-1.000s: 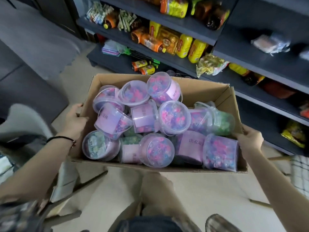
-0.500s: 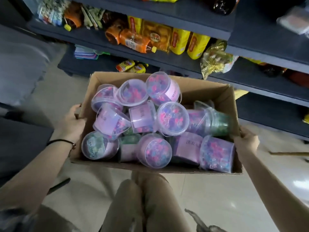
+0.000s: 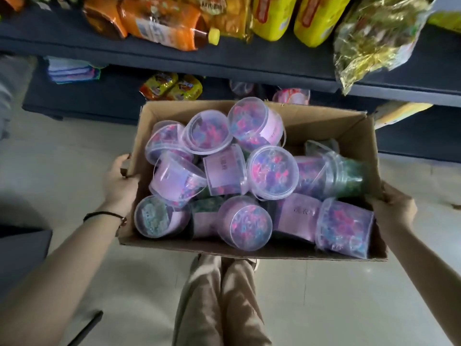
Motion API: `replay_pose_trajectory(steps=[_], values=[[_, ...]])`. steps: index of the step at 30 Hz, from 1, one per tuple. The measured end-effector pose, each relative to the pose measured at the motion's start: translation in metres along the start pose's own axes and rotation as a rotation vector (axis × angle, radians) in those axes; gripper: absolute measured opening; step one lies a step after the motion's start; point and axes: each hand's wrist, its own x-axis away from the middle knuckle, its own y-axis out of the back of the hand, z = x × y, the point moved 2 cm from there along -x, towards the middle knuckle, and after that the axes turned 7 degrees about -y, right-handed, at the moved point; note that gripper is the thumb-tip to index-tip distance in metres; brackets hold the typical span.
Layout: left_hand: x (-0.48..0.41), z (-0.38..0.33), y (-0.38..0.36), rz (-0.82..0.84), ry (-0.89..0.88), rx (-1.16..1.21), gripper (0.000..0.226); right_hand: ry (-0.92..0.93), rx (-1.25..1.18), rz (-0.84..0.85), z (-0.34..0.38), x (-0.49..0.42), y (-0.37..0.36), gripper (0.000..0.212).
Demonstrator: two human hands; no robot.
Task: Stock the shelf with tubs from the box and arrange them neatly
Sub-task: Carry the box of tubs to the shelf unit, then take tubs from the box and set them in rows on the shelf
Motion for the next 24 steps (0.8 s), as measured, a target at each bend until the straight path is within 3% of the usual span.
replay_pose_trajectory(steps=[9, 14, 16, 18, 20, 22, 24], values=[[-0.034, 0.0, -0.033, -0.007, -0.114, -0.151, 0.049, 0.041, 0.031, -0.007, -0.018, -0.031, -0.02, 0.03], [-0.026, -0.014, -0.027, 0.08, -0.124, -0.187, 0.046, -0.108, 0.018, 0.112, -0.017, -0.031, -0.02, 0.031], [-0.019, -0.022, -0.026, 0.101, -0.186, -0.217, 0.043, -0.148, -0.03, 0.074, -0.006, -0.028, -0.018, 0.039], [-0.007, -0.036, -0.028, 0.074, -0.316, -0.213, 0.05, -0.061, -0.041, -0.088, 0.018, -0.012, -0.015, 0.038], [0.015, -0.053, -0.036, 0.069, -0.492, -0.251, 0.052, 0.155, -0.07, -0.159, 0.052, 0.019, -0.019, 0.036], [0.034, -0.068, -0.05, 0.151, -0.628, -0.31, 0.064, 0.332, -0.149, 0.039, 0.083, 0.053, -0.037, 0.038], [0.044, -0.069, -0.062, 0.211, -0.573, -0.273, 0.089, 0.358, -0.152, 0.37, 0.104, 0.079, -0.065, 0.059]])
